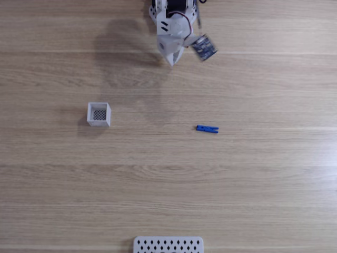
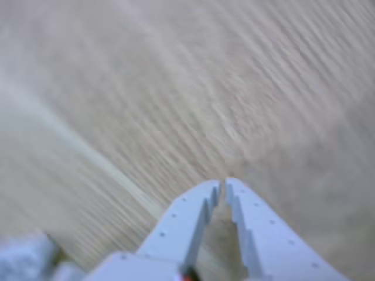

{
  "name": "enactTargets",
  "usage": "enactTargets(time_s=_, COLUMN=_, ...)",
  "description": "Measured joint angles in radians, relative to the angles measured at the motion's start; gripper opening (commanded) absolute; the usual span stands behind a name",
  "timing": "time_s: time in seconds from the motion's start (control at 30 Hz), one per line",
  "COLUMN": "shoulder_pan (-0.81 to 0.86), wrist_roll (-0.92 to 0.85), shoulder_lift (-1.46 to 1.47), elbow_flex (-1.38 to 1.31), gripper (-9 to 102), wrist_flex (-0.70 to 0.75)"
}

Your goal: Grasp a peg and put it in the crate.

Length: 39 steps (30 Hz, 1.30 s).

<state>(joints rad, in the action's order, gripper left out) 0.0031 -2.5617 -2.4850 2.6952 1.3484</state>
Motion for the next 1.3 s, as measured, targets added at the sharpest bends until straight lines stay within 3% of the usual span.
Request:
enactTargets(time_s=0.17, shoulder_pan=0.08, wrist_roll=-0.48, shoulder_lift=0.313, elbow_flex=-0.282, gripper=-1, wrist_flex=0.031)
enactTargets(time_s=0.4, shoulder_pan=0.103, wrist_roll=-0.615, shoulder_lift=0.571, elbow_flex=-0.581, gripper=-1, wrist_flex=0.224)
enactTargets(time_s=0.63, shoulder_pan=-0.025, wrist_roll=-0.606, shoulder_lift=0.828, elbow_flex=-0.827, gripper=-1, wrist_flex=0.321)
enactTargets(time_s=0.97, shoulder_pan=-0.235, wrist_roll=-0.365, shoulder_lift=1.146, elbow_flex=-1.236, gripper=-1, wrist_flex=0.321)
enactTargets(time_s=1.3, shoulder_pan=-0.288, wrist_roll=-0.189, shoulder_lift=1.401, elbow_flex=-1.473, gripper=-1, wrist_flex=0.129)
